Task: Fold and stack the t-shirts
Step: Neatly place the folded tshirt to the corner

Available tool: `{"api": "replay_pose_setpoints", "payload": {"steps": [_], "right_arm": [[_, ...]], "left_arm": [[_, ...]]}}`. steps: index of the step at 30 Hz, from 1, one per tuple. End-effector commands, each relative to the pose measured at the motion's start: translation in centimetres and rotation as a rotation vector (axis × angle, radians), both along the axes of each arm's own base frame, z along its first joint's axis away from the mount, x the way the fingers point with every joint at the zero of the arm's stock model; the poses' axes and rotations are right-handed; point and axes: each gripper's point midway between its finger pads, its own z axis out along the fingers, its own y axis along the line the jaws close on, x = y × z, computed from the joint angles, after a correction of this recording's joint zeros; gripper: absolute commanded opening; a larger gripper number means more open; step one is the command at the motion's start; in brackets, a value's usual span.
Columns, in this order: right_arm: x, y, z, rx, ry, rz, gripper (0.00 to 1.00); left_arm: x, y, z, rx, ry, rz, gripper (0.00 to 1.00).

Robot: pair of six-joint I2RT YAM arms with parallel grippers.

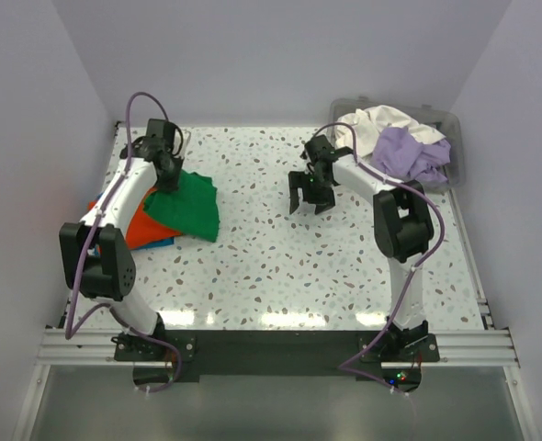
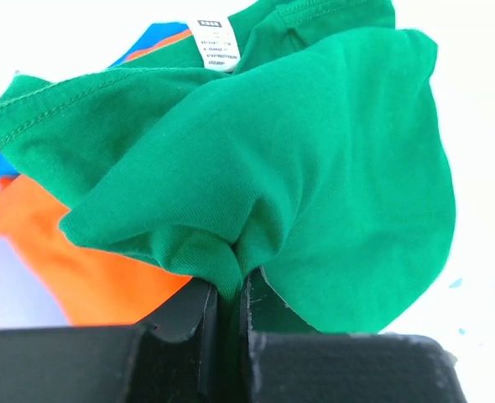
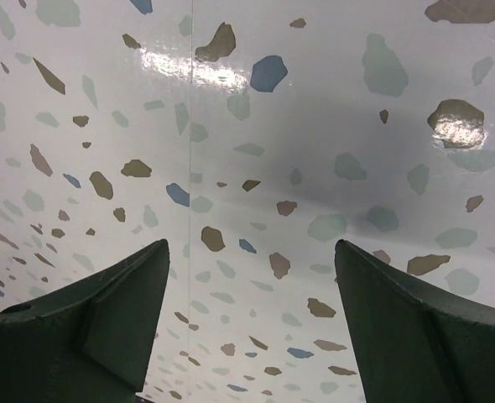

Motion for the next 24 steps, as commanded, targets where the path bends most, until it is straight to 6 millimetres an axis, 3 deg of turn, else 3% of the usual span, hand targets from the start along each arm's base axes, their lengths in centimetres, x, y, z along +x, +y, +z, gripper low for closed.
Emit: {"api": "replay_pose_setpoints", "payload": {"steps": [1, 6, 12, 24], "right_arm": [[0.4, 0.6, 0.7, 0.022, 0.001, 0.033, 0.83], [0.4, 0.8, 0.5, 0.028, 0.015, 0.044, 0.83], [0.6, 1.0, 0.5, 0.031, 0.019, 0.05, 0.83], [0.7, 1.4, -0.1, 0.041, 0.041, 0.057, 0.83]], "left_arm": [[-0.6, 3.2, 3.0, 0.058, -0.064, 0.042, 0.0], [-1.0, 5.0, 5.3, 0.059, -0.125, 0.082, 0.0], [-0.6, 5.4, 7.7, 0.054, -0.175, 0.086, 0.0], [-1.8, 7.3, 10.0, 0.037, -0.229, 0.14, 0.0]]}}
